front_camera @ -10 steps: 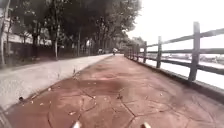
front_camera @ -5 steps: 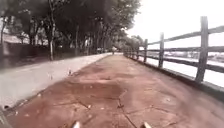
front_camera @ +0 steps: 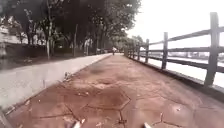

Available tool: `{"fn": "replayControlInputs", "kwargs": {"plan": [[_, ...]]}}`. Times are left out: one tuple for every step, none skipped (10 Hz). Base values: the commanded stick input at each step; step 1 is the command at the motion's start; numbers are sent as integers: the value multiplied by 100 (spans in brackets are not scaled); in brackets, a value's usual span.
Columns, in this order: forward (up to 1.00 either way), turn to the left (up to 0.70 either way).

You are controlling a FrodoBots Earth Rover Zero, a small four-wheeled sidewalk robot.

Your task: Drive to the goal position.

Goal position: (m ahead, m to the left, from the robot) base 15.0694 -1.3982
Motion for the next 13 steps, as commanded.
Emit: {"fn": "replayControlInputs", "kwargs": {"plan": [[50,0],[50,0],[50,0],[50,0],[50,0],[50,0],[50,0],[50,0],[50,0],[50,0],[50,0],[50,0],[50,0]]}}
